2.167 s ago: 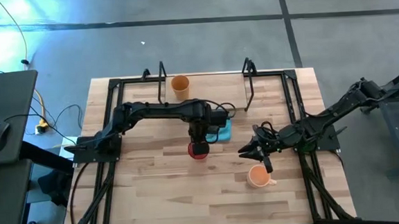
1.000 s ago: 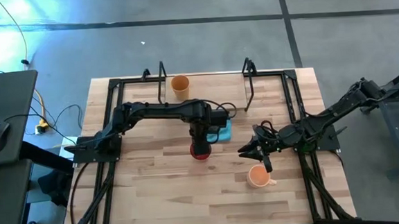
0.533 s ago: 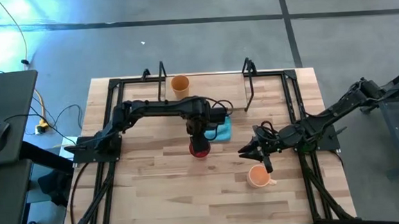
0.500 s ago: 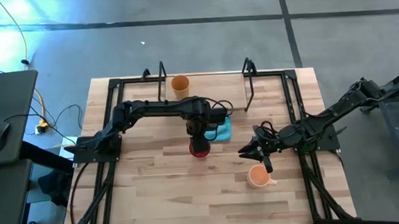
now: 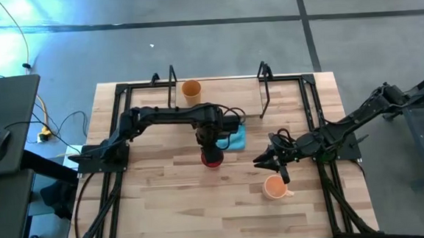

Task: Stack small to large cups/mugs on shelf
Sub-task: Put the orange cup on the shelf

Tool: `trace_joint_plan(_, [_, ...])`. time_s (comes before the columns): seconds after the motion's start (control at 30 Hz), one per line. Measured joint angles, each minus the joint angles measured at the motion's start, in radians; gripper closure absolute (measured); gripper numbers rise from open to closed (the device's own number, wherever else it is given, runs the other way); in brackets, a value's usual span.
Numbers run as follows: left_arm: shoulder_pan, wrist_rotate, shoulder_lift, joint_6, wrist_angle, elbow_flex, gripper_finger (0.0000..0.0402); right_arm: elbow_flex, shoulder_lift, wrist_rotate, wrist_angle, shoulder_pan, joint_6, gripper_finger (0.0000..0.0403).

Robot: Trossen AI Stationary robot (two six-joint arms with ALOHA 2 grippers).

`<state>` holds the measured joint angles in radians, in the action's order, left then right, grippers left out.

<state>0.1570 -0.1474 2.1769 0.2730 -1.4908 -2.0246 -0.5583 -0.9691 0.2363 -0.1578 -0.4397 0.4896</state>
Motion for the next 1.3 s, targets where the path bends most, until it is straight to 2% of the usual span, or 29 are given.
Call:
trace_joint_plan(0.23, [-0.002, -0.042, 0.001, 0.032, 0.026, 0.099, 0.0295, 0.000, 0.000, 0.000, 0.004, -0.018, 0.000, 0.0332])
trace_joint_plan(0.47, [-0.007, -0.056, -0.004, 0.043, 0.079, 0.113, 0.0298, 0.000, 0.000, 0.000, 0.005, -0.027, 0.000, 0.0332])
trace_joint_plan(0.97, [0.023, -0.039, -0.047, 0.042, 0.101, 0.113, 0.0392, 0.000, 0.000, 0.000, 0.010, -0.027, -0.001, 0.0332])
trace_joint_plan(1.07, [0.028, -0.017, -0.050, 0.028, 0.108, 0.113, 0.0395, 0.000, 0.000, 0.001, 0.010, -0.027, 0.000, 0.0332])
trace_joint_plan(1.3, [0.059, -0.035, -0.050, -0.002, 0.104, 0.111, 0.0398, 0.000, 0.000, 0.025, 0.008, -0.027, 0.003, 0.0332])
